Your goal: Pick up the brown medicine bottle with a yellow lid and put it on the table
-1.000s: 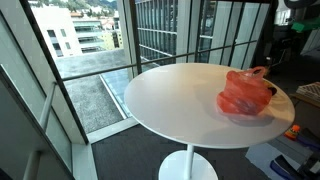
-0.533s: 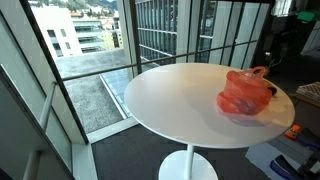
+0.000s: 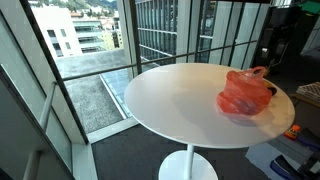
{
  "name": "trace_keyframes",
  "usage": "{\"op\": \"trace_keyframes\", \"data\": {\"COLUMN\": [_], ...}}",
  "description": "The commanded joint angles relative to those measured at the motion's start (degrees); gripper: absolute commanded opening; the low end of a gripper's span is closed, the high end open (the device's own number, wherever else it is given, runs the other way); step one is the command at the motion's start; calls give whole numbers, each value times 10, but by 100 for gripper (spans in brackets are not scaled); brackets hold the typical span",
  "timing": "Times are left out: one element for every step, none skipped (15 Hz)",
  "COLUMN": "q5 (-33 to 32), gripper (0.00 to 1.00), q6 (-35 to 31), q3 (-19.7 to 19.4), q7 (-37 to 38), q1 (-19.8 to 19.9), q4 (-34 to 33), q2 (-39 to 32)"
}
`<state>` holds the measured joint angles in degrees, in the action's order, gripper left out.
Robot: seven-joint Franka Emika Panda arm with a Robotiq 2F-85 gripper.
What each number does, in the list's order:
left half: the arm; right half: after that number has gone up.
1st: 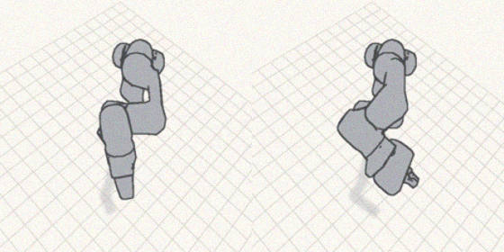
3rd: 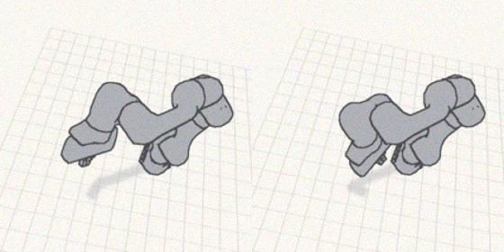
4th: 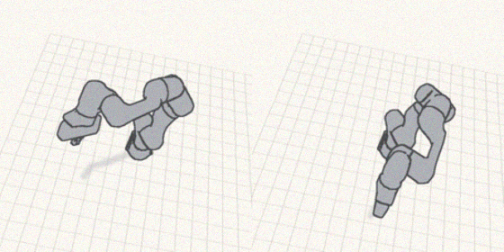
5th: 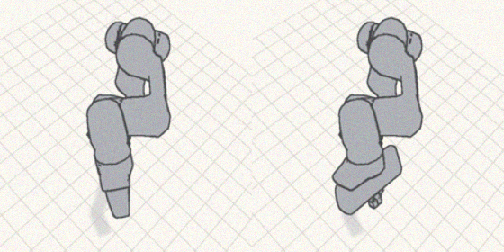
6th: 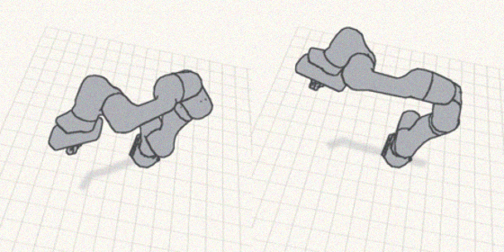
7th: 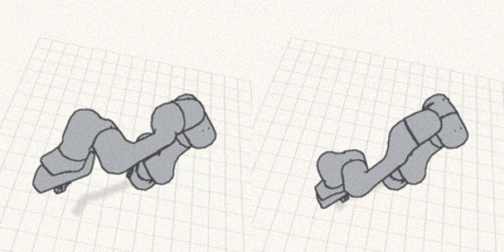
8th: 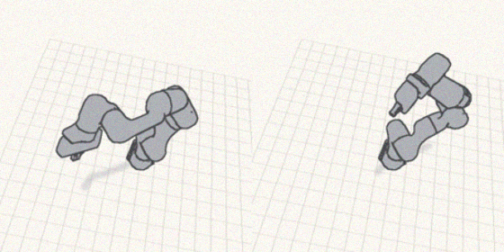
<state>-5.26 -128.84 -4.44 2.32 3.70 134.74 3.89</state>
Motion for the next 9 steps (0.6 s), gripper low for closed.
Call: {"op": "trace_keyframes", "data": {"q5": [17, 21, 26, 31, 34, 36, 28, 29, 30], "gripper": [100, 100, 100, 100, 100, 100, 100, 100, 100], "q6": [-29, -33, -35, -34, -33, -27, -25, -25, -25], "q3": [13, 15, 17, 19, 19, 19, 19, 19, 19], "q7": [21, 23, 22, 20, 21, 20, 12, 12, 12], "q1": [-8, -9, -11, -12, -11, -10, -9, -9, -9], "q4": [46, 53, 58, 62, 65, 65, 49, 52, 54], "q2": [58, 68, 77, 85, 91, 95, 71, 77, 81]}}
